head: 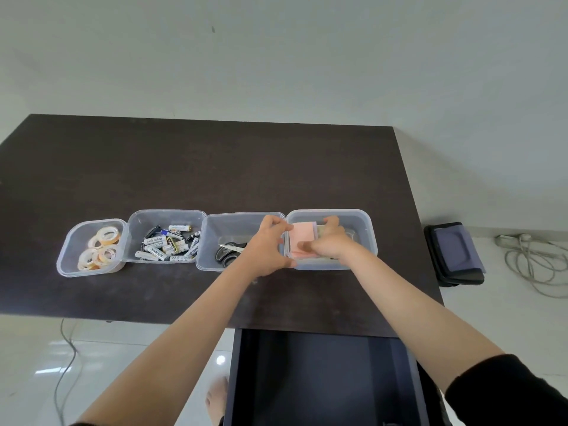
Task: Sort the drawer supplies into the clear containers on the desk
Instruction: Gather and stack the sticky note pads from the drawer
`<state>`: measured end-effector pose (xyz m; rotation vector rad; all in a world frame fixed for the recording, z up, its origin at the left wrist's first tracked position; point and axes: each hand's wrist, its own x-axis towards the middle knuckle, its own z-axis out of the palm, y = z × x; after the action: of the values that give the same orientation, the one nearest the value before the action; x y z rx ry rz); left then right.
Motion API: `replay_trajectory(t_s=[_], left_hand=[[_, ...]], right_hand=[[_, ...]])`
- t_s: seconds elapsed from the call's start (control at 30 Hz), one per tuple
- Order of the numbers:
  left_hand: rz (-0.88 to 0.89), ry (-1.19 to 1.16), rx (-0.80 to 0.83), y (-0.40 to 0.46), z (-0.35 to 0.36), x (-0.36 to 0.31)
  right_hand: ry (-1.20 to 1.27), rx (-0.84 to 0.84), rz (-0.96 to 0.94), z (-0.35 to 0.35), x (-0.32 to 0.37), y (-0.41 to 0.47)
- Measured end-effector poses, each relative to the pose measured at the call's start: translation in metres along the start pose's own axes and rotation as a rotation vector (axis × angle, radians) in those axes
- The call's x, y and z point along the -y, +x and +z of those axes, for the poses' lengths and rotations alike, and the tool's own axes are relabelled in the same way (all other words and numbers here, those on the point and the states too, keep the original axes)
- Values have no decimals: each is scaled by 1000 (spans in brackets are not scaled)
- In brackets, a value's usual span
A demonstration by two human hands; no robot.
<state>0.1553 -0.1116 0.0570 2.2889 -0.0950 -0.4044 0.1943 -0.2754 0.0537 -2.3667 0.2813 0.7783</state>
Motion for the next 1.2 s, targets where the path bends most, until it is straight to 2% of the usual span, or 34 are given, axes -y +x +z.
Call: replay_trajectory(t_s=[0.13, 0.33, 0.43, 0.5, 0.6, 0.77, 1.2], left_hand=[[25, 27, 20, 0, -1, 3], [30, 36, 46, 3, -5, 6], [32, 38, 44, 3, -5, 7], [34, 33, 44, 2, -6, 7], [27, 5, 46, 2, -6, 6], [19, 0, 45, 1, -6, 4], [15, 88, 40, -3, -6, -2]], right_hand=[[84, -12, 2, -2, 2, -5], [44, 5, 12, -4, 7, -7], [-24, -88, 47, -7, 14, -7], [31, -136, 39, -8, 16, -6], [129, -90, 29, -8, 13, -5], [62, -61, -98, -2, 11, -13], [83, -41, -103, 3, 10, -23]])
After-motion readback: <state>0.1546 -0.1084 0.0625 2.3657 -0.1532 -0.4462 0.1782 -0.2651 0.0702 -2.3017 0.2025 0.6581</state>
